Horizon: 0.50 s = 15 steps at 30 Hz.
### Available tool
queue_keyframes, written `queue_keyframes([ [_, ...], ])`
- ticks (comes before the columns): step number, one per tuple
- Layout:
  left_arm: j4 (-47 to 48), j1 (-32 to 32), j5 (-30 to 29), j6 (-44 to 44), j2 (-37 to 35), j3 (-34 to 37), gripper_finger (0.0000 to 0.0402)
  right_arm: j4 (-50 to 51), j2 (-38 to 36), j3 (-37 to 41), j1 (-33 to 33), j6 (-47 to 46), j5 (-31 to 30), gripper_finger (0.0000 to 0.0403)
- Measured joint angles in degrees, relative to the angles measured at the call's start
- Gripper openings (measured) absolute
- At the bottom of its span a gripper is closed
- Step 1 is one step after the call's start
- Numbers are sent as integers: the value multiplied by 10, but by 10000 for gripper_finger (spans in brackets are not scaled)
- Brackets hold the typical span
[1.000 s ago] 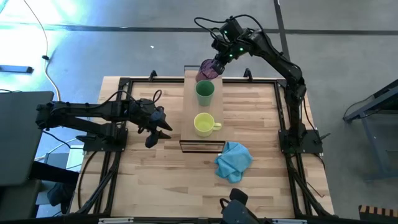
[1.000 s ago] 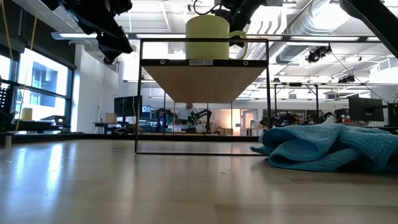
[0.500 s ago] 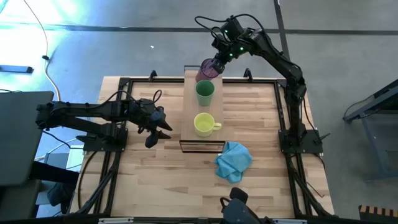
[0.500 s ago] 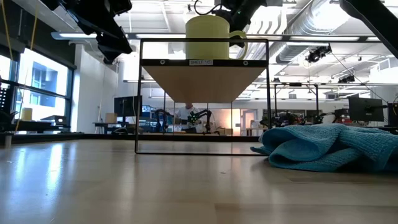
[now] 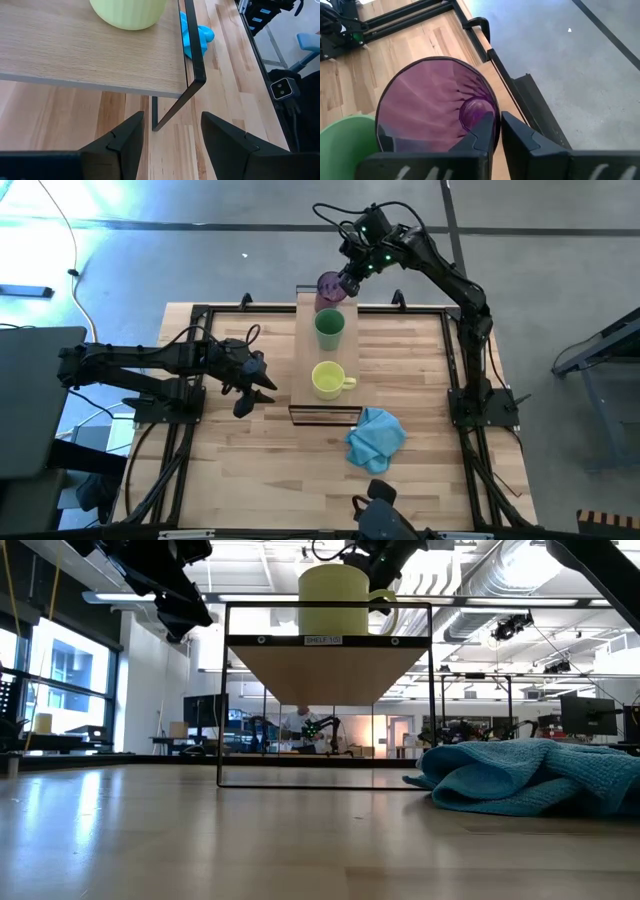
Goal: Stack small to large cups/mugs on shelf
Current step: Put the violet cup on the shelf
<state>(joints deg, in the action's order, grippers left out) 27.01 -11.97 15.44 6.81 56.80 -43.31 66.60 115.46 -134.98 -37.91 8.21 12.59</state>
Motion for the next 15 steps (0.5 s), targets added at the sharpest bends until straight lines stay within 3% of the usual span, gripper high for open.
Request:
queue_keyframes([
  [15,0,0,0,9,0,0,184,-9,12,0,0,-8,1,26],
])
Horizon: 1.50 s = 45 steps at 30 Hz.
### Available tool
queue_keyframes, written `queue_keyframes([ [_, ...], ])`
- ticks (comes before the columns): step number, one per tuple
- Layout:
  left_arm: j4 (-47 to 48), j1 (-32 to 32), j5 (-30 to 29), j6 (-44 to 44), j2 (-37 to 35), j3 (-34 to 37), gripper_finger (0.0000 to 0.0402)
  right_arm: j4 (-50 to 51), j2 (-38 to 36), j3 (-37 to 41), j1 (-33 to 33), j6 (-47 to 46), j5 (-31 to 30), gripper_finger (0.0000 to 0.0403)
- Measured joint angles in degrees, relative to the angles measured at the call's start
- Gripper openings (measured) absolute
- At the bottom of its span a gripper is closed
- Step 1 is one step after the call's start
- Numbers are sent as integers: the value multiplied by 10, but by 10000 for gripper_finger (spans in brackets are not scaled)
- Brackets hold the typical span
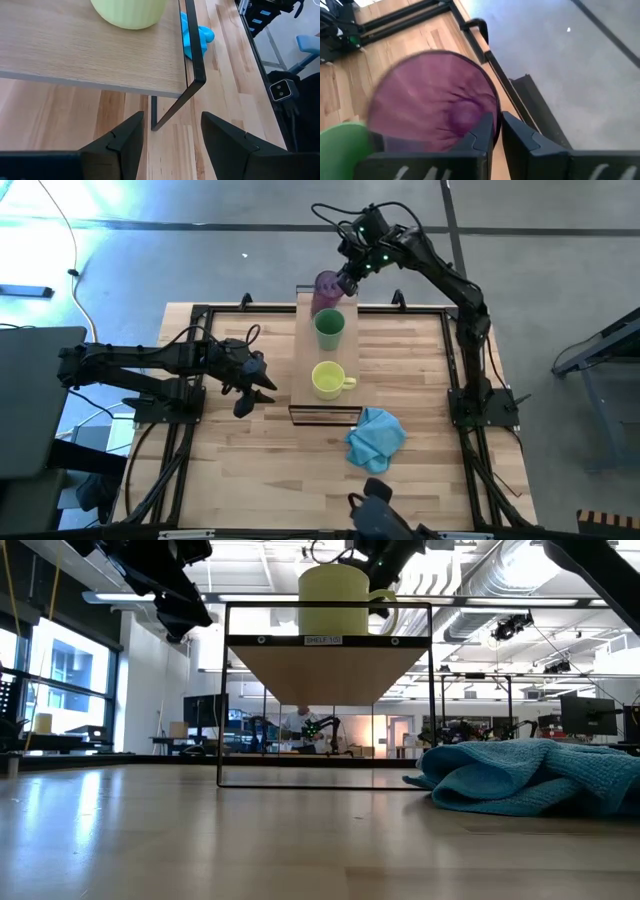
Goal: Stack small to large cups/mugs on shelf
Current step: Put the violet cup on the shelf
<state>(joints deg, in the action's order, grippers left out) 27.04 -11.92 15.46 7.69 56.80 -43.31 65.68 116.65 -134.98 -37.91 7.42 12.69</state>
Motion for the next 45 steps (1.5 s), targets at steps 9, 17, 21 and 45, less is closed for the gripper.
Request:
queue_keyframes([
  [9,2,32,0,1,0,0,184,-5,21,0,0,12,8,26],
  [17,-5,33,-20,-9,0,0,184,5,3,0,-4,16,23,26],
  [21,-12,33,-28,-9,0,0,184,17,3,0,-8,16,43,26],
  [45,-24,33,-65,28,0,0,184,98,4,54,-101,37,232,149],
])
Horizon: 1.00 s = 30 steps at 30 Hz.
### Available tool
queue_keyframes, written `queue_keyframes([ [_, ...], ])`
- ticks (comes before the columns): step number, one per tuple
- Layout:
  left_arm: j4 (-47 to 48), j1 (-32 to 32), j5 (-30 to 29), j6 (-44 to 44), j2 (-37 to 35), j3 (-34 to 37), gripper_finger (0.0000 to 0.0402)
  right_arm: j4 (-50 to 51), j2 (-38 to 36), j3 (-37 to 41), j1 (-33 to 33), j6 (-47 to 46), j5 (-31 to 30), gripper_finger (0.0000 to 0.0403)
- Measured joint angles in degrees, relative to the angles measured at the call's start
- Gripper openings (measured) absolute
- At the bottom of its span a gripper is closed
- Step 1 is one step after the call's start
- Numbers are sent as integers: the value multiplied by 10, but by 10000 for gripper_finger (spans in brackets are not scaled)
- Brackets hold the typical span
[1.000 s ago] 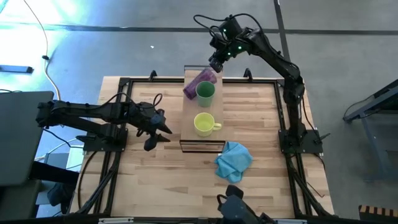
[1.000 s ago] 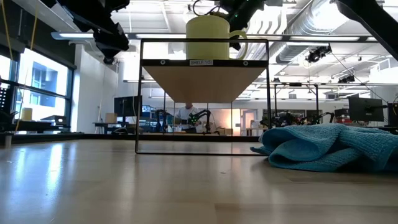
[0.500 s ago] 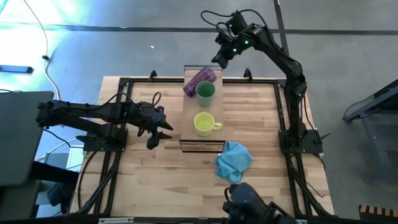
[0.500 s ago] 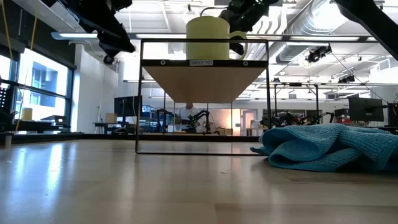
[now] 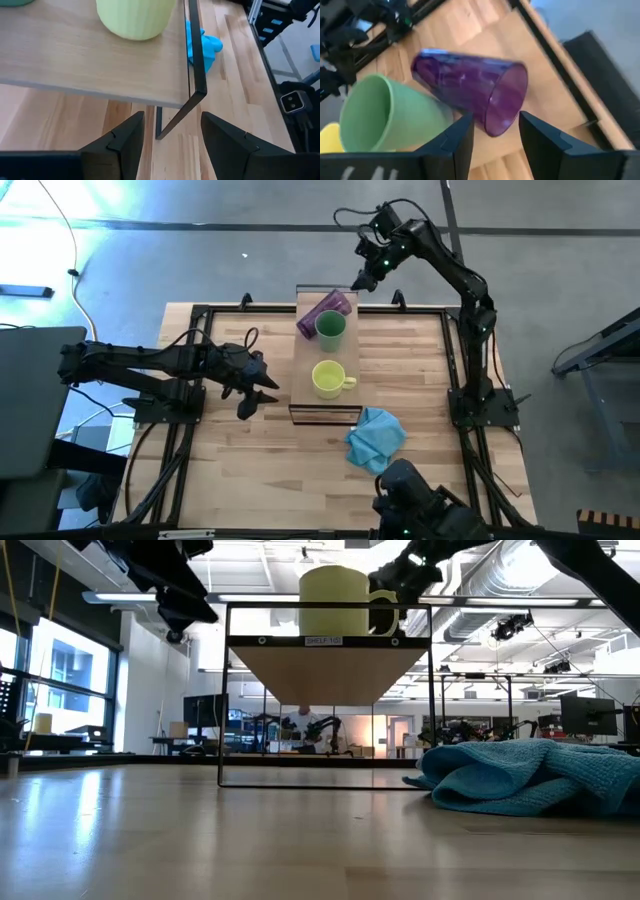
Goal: Stack small to large cups/mugs on shelf
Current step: Put the violet cup on the shelf
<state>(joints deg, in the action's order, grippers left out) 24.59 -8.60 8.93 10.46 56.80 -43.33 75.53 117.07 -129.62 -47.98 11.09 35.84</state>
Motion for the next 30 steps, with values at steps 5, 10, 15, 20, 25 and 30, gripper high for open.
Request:
queue_keyframes([
  [5,-18,0,0,3,0,0,184,-19,1,38,-3,19,24,149],
  [10,-21,0,0,3,0,0,184,-29,1,60,-11,26,34,149],
  [15,-21,0,0,3,0,0,184,-35,1,68,-12,29,65,149],
  [20,-21,0,-6,3,0,0,184,-42,3,67,-11,29,93,149],
  [25,-21,0,-6,3,0,0,184,-35,3,68,-10,29,95,149],
  [30,-21,0,-6,5,0,0,184,-33,3,68,-7,30,95,149],
])
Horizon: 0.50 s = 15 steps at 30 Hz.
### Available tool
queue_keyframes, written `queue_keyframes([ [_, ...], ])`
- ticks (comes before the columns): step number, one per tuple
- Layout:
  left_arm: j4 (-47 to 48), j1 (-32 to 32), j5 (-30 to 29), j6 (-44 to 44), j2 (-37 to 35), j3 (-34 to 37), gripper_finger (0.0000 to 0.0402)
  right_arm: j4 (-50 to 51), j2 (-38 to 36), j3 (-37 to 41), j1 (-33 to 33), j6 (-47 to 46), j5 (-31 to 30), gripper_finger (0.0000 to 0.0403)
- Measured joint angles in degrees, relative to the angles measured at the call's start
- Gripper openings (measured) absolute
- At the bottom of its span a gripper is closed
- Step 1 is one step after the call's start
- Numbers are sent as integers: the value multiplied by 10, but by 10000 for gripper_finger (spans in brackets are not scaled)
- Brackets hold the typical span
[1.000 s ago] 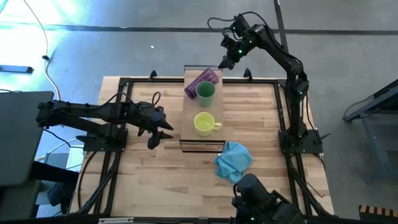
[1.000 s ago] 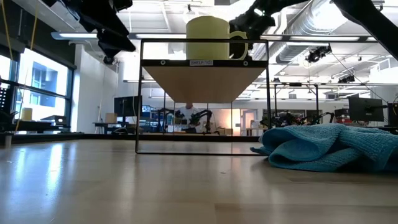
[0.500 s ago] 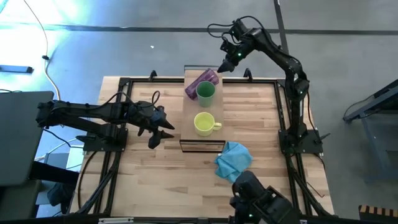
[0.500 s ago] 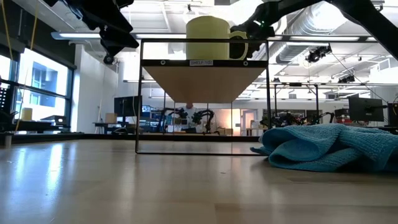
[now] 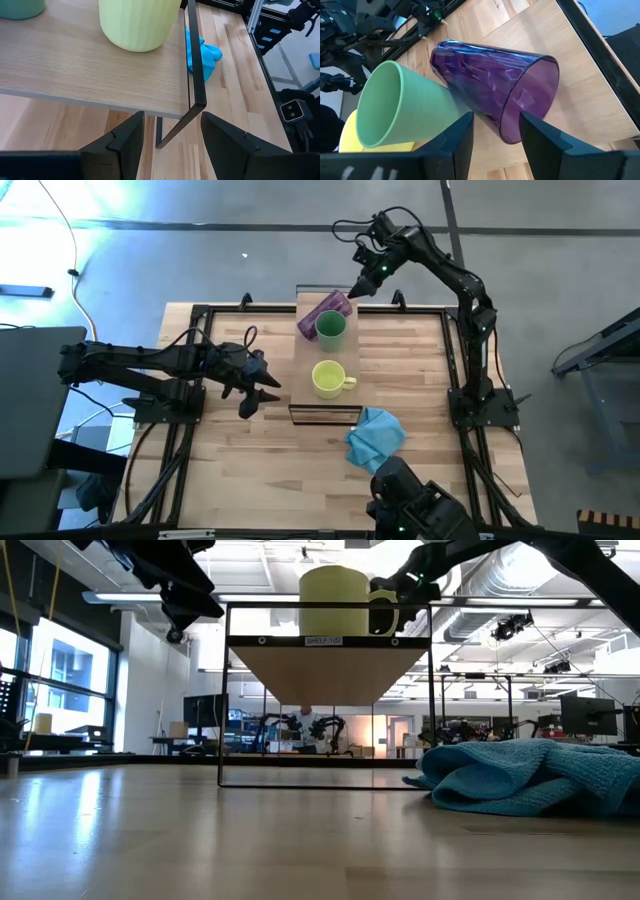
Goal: Stack small to large cups/mugs on shelf
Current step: Put the violet cup on the shelf
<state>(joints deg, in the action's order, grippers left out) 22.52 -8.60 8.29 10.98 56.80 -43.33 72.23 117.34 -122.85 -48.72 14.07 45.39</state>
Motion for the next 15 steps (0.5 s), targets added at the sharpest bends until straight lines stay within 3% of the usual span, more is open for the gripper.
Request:
queue_keyframes([
  [15,-1,0,0,0,0,0,184,4,20,0,7,13,4,149],
])
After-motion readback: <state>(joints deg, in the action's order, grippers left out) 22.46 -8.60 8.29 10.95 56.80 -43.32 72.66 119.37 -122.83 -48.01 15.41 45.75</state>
